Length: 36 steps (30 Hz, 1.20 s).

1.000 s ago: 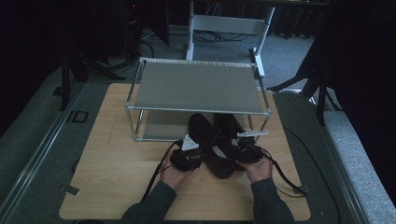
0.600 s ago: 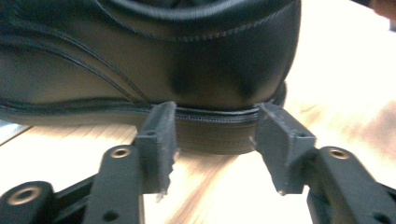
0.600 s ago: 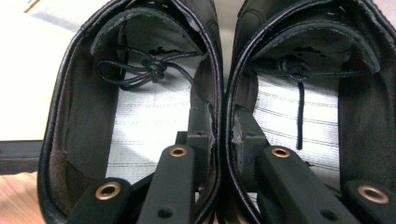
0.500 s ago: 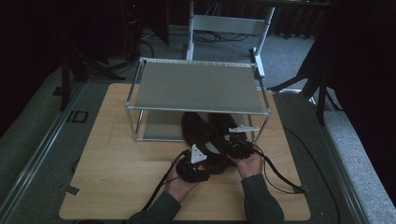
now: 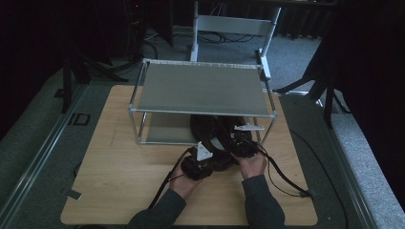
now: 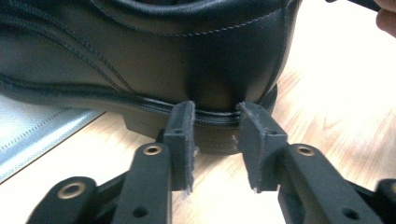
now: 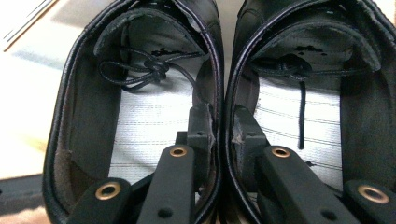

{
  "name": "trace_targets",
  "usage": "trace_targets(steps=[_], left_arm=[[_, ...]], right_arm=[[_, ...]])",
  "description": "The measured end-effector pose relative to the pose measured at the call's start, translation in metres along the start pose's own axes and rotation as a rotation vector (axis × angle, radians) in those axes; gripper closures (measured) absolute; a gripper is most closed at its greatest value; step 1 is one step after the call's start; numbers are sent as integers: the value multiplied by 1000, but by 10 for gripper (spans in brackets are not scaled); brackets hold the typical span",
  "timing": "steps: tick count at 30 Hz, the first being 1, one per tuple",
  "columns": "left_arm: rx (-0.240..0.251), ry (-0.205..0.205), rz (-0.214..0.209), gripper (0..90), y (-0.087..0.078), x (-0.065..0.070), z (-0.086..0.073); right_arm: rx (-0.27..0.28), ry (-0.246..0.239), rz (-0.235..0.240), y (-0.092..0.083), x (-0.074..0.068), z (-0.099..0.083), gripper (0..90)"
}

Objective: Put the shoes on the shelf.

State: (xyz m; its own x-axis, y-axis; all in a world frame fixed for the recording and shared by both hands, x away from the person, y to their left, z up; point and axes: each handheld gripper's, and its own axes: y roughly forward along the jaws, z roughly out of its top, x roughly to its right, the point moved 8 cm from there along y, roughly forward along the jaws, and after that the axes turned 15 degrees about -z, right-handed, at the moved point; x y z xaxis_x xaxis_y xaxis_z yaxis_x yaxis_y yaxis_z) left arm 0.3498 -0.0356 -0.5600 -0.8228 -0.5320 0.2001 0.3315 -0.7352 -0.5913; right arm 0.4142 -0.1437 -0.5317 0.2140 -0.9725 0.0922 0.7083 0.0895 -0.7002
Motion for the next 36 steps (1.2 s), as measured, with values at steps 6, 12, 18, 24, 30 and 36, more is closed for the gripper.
trace_targets(steps=[6,12,18,24,30,36], left_arm=[[11,-16,17,768,3,-1,1],[16,-34,52,854,7,-10,3],[37,-55,65,880,8,-19,6],[51,-52,85,884,8,-30,5],[59,-49,89,886,6,-38,6],[53,-43,95,886,8,-42,6]], right_arm=[[5,30,-24,4,1,2,802],[28,33,-91,8,-3,7,802],[45,67,-108,12,-5,13,802],[61,81,-135,18,-9,17,802],[81,111,-136,23,-13,22,802],[81,120,-143,28,-13,22,802]])
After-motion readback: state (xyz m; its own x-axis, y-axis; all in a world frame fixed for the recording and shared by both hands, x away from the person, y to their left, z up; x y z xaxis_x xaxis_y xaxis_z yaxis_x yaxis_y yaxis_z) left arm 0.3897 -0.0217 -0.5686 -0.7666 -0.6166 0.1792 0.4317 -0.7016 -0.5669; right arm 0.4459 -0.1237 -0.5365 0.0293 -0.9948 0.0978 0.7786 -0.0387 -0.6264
